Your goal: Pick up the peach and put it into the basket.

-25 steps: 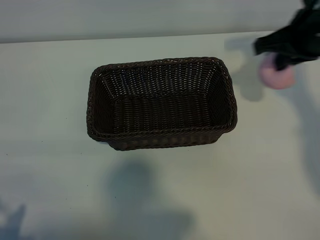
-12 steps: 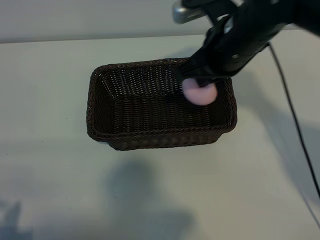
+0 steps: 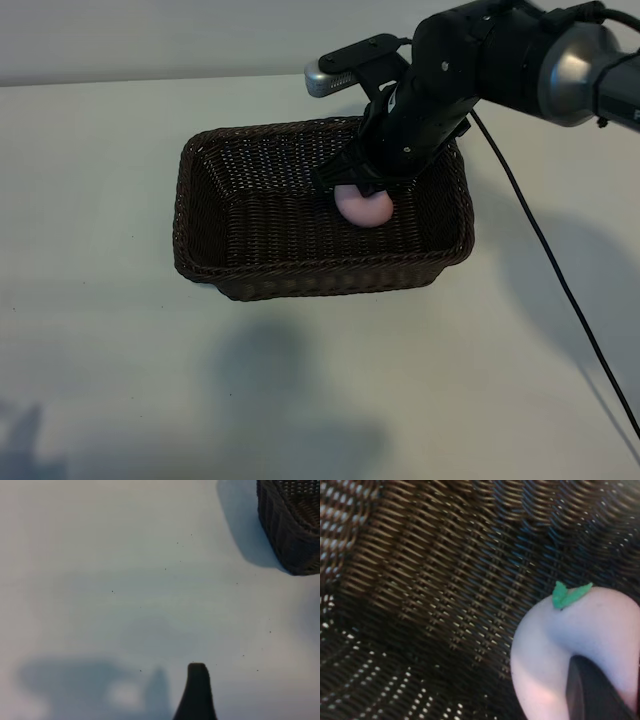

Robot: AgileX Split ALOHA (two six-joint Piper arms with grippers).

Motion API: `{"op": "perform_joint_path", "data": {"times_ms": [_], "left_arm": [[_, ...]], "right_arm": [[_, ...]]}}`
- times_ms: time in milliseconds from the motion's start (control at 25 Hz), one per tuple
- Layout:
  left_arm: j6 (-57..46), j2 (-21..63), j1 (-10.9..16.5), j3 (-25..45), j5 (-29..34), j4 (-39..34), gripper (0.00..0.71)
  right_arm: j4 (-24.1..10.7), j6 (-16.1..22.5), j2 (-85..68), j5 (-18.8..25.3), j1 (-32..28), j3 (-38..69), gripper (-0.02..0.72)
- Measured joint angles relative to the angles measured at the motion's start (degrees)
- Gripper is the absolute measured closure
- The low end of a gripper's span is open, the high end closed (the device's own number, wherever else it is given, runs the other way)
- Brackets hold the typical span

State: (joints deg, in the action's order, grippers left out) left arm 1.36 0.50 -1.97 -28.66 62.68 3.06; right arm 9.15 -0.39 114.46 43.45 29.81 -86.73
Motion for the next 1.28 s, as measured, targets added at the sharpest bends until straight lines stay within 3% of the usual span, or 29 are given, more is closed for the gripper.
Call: {"op": "perform_joint_path", "data": {"times_ms": [240, 480, 640, 1040, 1280], "left_arm": [[0.0, 0.0, 0.0, 0.0, 0.0, 0.0, 0.112], [-0.06, 0.0, 0.02, 0.0, 0.0, 0.0, 0.112], [-0.06, 0.0, 0.02, 0.0, 0.0, 0.0, 0.112], [-0.26, 0.0, 0.02, 0.0, 0.0, 0.0, 0.112], [-0.2, 0.0, 0.02, 0.0, 0.0, 0.0, 0.112]], "right_arm": [[0.05, -0.05, 0.07, -0.4, 0.0, -0.3, 0.542], [-0.12, -0.05, 0.07, -0.15, 0.43, -0.3, 0.309], [-0.13, -0.05, 0.07, 1.5, 0.47, -1.51, 0.212], [-2.6, 1.59, -0.18, 11.73, -0.33, -14.1, 0.189], [-6.52, 1.72, -0.18, 18.25, -7.44, -16.76, 0.189]]}}
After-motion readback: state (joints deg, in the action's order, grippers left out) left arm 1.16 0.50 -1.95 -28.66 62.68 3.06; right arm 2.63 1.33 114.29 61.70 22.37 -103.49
